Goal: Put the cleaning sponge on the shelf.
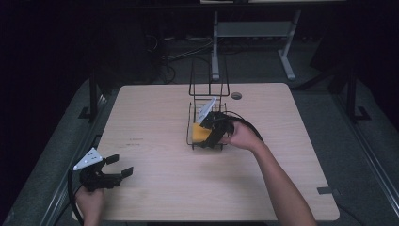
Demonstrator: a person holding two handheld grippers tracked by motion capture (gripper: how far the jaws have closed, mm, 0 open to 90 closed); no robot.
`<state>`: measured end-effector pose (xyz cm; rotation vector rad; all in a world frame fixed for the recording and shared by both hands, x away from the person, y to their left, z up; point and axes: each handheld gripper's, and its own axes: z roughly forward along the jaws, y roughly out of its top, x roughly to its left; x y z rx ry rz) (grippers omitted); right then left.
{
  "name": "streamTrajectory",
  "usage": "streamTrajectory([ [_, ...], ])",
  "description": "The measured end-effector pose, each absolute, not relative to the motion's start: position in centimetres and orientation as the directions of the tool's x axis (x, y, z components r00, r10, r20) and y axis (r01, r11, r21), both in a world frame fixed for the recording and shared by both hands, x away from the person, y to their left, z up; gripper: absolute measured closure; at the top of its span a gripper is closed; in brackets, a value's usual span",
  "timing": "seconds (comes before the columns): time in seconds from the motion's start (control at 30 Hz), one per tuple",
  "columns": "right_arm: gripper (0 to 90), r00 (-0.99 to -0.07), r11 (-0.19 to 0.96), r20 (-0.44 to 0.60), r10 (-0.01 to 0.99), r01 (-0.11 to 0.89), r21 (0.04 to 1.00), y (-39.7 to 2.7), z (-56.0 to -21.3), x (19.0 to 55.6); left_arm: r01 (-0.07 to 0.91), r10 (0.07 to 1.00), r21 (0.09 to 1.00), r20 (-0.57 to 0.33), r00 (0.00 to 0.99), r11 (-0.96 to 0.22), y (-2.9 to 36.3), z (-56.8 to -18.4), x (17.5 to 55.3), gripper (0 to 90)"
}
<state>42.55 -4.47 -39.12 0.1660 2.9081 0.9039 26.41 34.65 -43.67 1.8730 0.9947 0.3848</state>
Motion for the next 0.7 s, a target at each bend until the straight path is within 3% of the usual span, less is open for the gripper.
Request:
streamTrajectory([
  [0.7, 16.5, -0.993, 0.815, -0.062, 0.099, 0.045, 0.578, -4.7, -39.6, 40.0, 0.474, 0.773, 0.853, -0.145, 0.618, -0.219, 34.6, -43.7, 26.5, 14.1],
])
